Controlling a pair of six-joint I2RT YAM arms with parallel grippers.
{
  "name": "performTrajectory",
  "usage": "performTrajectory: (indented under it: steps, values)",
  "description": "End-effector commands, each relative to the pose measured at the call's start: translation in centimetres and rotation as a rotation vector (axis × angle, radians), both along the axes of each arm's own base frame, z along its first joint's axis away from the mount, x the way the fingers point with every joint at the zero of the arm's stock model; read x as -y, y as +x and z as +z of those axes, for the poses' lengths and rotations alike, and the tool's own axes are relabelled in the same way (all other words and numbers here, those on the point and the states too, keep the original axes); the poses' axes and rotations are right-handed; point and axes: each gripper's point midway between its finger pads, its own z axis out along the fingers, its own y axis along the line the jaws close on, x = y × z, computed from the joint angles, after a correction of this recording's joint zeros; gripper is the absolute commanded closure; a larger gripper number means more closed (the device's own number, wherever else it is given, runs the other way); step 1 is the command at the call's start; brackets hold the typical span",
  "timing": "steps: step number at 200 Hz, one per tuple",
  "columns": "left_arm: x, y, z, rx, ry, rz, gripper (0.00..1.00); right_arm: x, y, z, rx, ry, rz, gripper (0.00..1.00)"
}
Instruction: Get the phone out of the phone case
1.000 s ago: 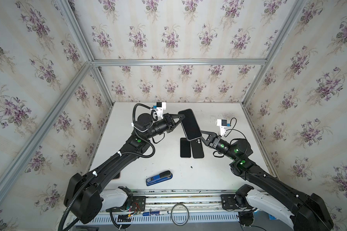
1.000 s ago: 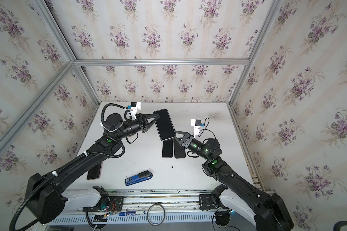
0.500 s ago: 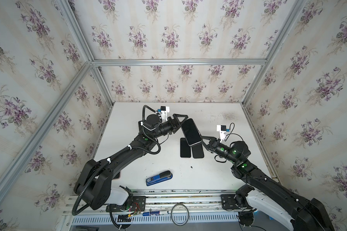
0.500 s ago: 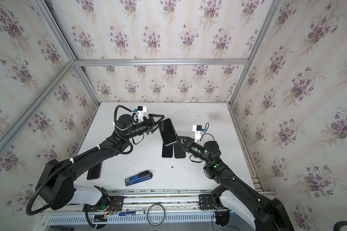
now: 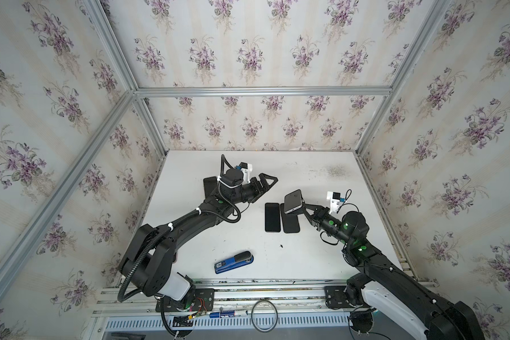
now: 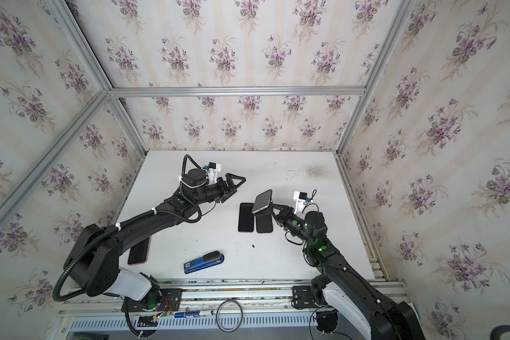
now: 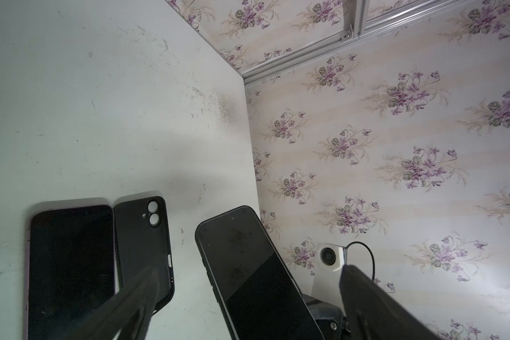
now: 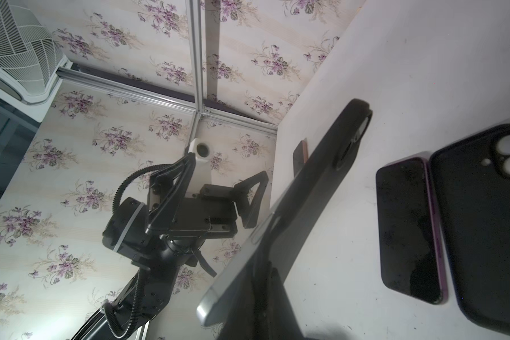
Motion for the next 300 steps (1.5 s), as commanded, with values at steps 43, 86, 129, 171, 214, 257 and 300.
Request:
performTrajectory:
  steps: [43,86,129,171,214,257,300]
  values:
    - [1.2,-3.2,5.7,0.427,0.364,-0.149,0.00,1.4,0.8,0.0,0.003,0.029,-0.042,1.00]
    - [2.0,-6.0,6.3,0.628,0.668,-0.298,0.00,1.6,1.0,-0.1,-0.002,0.029,-0.044,1.00]
    - [4.3,-8.9,5.4,0.729,0.793,-0.461,0.01,1.5,1.1,-0.4,-0.013,0.032,-0.040,1.00]
    - [6.6,-10.9,3.7,0.755,0.848,-0.579,0.01,1.6,1.1,-0.4,-0.018,0.035,-0.041,1.00]
    - [7.9,-11.9,2.4,0.745,0.860,-0.643,0.02,1.6,1.0,-0.5,-0.025,0.039,-0.039,1.00]
    - [8.3,-11.1,1.1,0.717,0.928,-0.642,0.05,1.6,0.8,-0.4,-0.025,0.046,-0.035,1.00]
    - [8.5,-9.9,0.0,0.693,0.990,-0.621,0.11,1.5,0.6,-0.3,-0.024,0.052,-0.032,1.00]
